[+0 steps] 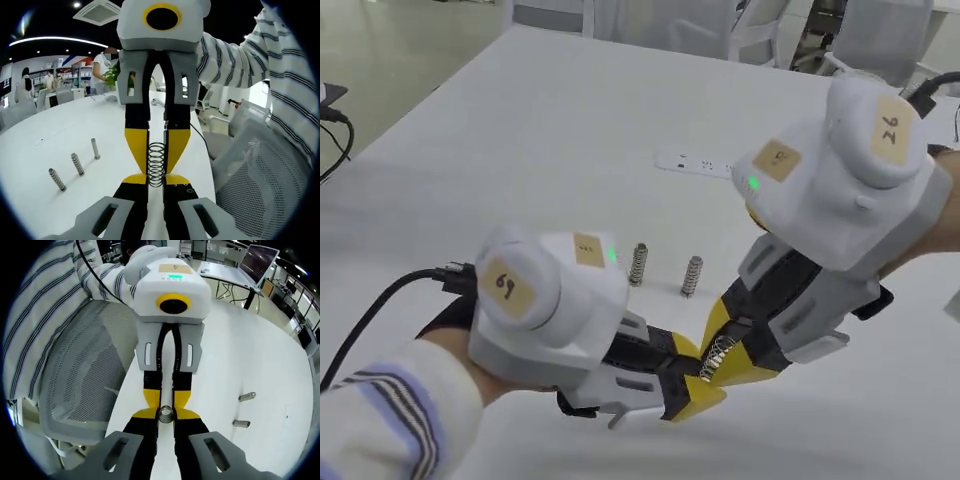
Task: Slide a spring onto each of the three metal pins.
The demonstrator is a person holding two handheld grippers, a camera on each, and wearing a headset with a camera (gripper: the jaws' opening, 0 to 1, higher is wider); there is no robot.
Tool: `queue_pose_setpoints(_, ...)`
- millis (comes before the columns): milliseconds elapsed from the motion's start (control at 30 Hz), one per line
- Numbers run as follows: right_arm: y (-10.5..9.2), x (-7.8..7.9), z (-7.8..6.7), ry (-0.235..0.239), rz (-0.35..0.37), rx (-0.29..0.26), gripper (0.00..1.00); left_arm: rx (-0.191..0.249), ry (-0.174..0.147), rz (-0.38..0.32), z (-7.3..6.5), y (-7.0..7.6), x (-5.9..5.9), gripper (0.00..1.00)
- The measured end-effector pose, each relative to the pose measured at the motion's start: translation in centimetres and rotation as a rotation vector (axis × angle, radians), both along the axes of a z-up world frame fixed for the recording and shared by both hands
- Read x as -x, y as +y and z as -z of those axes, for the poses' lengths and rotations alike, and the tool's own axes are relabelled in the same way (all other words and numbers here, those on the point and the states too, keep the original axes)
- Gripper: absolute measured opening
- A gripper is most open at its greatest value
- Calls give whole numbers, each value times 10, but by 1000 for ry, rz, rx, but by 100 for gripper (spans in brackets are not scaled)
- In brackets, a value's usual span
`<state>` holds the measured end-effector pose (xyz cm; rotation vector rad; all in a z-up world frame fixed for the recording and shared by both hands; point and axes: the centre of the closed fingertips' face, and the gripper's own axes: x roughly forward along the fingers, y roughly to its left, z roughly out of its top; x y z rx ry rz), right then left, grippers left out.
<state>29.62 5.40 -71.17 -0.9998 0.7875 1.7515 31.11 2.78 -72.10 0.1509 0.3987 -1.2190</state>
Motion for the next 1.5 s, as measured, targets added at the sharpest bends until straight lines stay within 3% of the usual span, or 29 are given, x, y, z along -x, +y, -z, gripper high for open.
queue_pose_setpoints(133,-1,-1,2,-2,2,6,8,2,17,-11,2,-1,-1,2)
queue_pose_setpoints(200,-2,-1,3,-2,3,8,8,12,41,-27,3,0,-1,3)
queue_pose_setpoints(367,-6,0,6,-4,1,19,8,15,29,-62,3,6,-6,14)
queue_pose_setpoints(467,-6,-2,5,-6,13,11,8,10,40,-76,6,11,-7,16)
queue_pose_setpoints(700,-11,-6,3,-16,27,12,8,-10,53,-122,12,21,-10,34)
queue_pose_setpoints(733,-12,-6,3,-18,30,11,8,-22,100,-151,16,25,-10,37)
queue_pose_setpoints(767,-12,-7,2,-18,33,10,8,-30,126,-169,19,27,-10,41)
queue_pose_setpoints(833,-13,-7,1,-19,39,8,8,-34,82,-165,19,29,-14,44)
queue_pose_setpoints(1133,-22,-9,1,-26,54,21,8,-53,75,-206,21,39,-18,61)
queue_pose_setpoints(1300,-28,-13,0,-32,69,27,8,-72,49,-237,22,44,-24,82)
queue_pose_setpoints(1500,-36,-16,-2,-40,89,36,8,-82,22,-257,21,48,-29,98)
